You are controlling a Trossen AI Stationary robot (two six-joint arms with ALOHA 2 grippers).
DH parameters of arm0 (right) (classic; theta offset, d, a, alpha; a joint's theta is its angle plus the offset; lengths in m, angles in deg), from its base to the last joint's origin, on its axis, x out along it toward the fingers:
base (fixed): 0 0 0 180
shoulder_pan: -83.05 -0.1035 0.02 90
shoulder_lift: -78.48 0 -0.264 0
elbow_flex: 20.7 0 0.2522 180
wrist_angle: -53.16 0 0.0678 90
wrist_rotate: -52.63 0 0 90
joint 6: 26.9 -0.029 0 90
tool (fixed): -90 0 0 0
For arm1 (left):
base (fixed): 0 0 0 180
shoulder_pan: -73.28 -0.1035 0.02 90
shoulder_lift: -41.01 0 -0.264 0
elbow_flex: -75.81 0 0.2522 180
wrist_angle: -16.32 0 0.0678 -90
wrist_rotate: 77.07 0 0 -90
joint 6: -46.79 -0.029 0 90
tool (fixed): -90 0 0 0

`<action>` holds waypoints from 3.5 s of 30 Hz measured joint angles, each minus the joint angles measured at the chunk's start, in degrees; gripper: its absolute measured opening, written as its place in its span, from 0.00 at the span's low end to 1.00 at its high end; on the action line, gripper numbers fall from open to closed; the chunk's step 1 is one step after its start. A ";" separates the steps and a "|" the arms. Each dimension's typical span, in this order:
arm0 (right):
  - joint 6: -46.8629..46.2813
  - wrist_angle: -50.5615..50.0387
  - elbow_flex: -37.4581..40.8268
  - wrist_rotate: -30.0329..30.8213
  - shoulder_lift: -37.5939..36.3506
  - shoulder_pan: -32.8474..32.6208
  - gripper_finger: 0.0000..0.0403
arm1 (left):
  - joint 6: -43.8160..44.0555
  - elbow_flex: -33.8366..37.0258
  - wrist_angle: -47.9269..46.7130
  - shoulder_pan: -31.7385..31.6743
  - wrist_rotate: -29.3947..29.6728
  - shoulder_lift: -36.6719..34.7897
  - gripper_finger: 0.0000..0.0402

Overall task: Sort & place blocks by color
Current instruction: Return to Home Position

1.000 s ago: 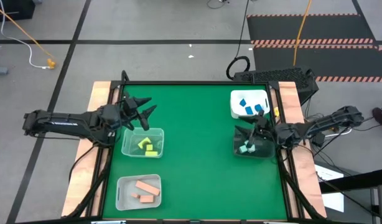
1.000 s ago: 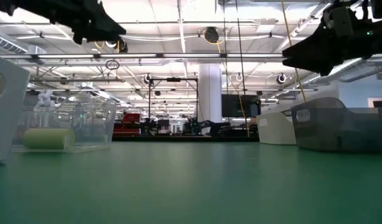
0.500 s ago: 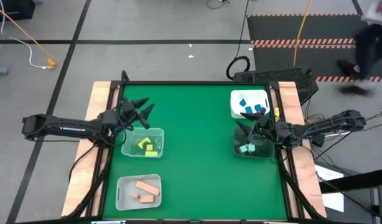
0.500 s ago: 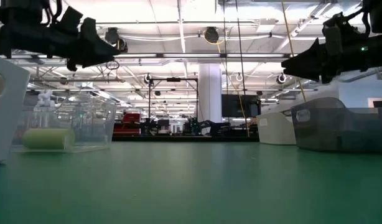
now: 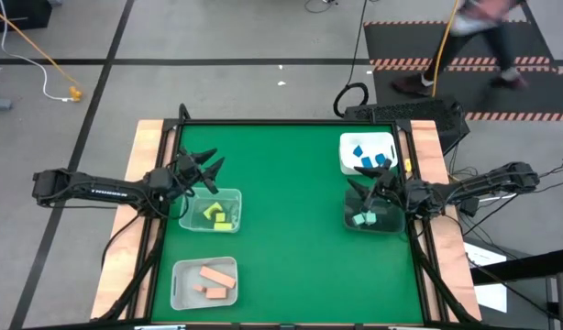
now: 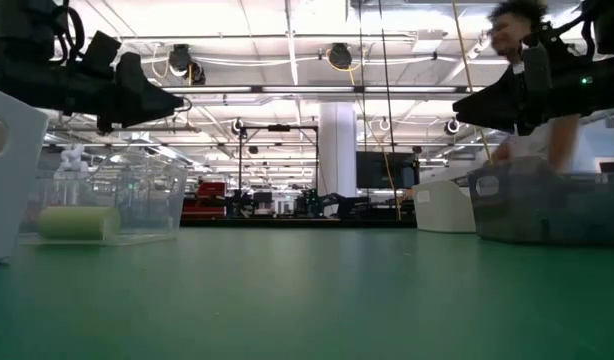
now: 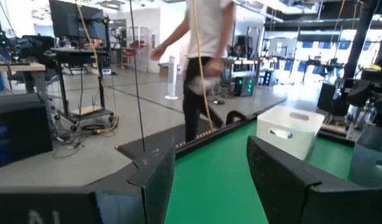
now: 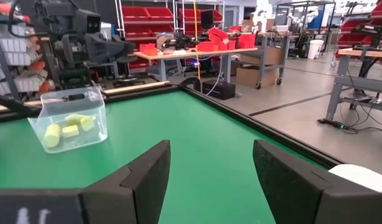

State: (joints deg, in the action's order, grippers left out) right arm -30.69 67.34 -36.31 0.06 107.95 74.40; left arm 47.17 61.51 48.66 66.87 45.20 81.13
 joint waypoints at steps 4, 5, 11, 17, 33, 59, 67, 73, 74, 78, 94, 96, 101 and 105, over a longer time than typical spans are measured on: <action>-0.03 -0.80 0.05 -0.02 0.02 0.00 0.55 | 0.02 0.00 -0.40 0.00 0.00 -0.02 0.50; -0.05 -0.80 0.05 -0.02 0.02 0.00 0.55 | 0.02 0.00 -0.50 0.00 0.00 0.00 0.50; -4.89 -0.79 0.09 0.10 0.00 0.00 0.55 | 0.17 0.00 -1.17 0.00 -0.07 -0.01 0.50; -5.97 -0.76 0.11 -0.02 0.00 0.00 0.55 | -0.11 0.00 -1.17 0.00 -0.07 -0.01 0.50; -6.01 -0.83 0.16 -0.14 -0.10 0.00 0.55 | -0.12 -0.02 -1.19 0.00 -0.07 -0.02 0.50; -6.01 -0.80 0.18 -0.04 -20.40 2.58 0.55 | -0.14 -0.04 -1.50 -2.07 -0.09 -19.46 0.50; -6.01 -0.79 0.20 -0.04 -28.51 8.89 0.55 | -0.15 -0.04 -1.51 -8.72 -0.09 -22.73 0.50; -6.01 0.29 0.20 -0.01 -29.38 15.53 0.55 | -0.13 -0.04 -1.55 -14.94 -0.07 -23.02 0.50; -6.01 0.44 0.20 -0.02 -29.38 16.76 0.55 | -0.13 -0.04 -1.55 -16.08 -0.07 -23.02 0.50; -6.01 0.22 0.20 0.00 -29.31 22.18 0.55 | -0.13 -0.04 -1.55 -21.12 -0.07 -23.02 0.50; -6.01 0.31 0.20 0.00 -29.31 43.53 0.55 | -0.15 -0.06 -1.55 -36.98 -0.07 -31.73 0.50; -6.01 0.31 0.20 0.00 -29.31 45.34 0.55 | -0.15 -0.04 -1.57 -37.60 -0.07 -32.96 0.50; -6.01 0.50 1.03 0.09 -29.38 47.26 0.55 | -0.15 -0.05 -1.55 -37.81 -0.07 -35.81 0.50; -6.01 -0.64 1.03 0.04 -29.32 47.25 0.55 | -0.14 -0.07 -1.49 -37.81 -0.07 -36.58 0.50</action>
State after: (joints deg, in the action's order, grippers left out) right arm -36.70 66.70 -35.28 0.10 78.63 121.66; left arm 47.03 61.45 47.18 29.05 45.14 44.55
